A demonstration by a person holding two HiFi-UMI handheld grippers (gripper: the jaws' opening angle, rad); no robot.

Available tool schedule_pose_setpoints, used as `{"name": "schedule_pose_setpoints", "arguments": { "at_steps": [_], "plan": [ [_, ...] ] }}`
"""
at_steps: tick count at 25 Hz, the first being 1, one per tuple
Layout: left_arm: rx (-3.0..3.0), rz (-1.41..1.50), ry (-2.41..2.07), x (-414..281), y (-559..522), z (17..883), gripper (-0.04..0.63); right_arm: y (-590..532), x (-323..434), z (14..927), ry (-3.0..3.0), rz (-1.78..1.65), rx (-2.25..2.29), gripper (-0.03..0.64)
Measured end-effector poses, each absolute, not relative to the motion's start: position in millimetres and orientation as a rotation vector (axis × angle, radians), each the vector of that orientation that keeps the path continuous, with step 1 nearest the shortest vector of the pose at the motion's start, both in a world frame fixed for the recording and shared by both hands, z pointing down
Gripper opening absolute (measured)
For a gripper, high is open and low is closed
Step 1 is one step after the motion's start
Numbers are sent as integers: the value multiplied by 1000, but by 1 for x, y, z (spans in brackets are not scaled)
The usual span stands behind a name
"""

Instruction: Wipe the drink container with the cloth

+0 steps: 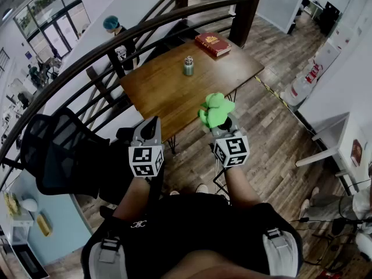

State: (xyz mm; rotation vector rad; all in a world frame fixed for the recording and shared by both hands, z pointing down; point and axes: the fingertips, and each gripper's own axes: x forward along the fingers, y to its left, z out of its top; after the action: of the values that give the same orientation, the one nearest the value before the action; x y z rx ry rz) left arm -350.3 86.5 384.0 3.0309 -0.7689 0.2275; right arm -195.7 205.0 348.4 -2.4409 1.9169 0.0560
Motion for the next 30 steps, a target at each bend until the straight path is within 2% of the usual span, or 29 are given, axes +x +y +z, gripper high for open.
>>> {"name": "schedule_pose_setpoints", "arguments": {
  "at_steps": [30],
  "plan": [
    [3020, 244, -858, -273, 116, 392, 54, 233, -118, 352, 1942, 86, -2381, 49]
  ]
}}
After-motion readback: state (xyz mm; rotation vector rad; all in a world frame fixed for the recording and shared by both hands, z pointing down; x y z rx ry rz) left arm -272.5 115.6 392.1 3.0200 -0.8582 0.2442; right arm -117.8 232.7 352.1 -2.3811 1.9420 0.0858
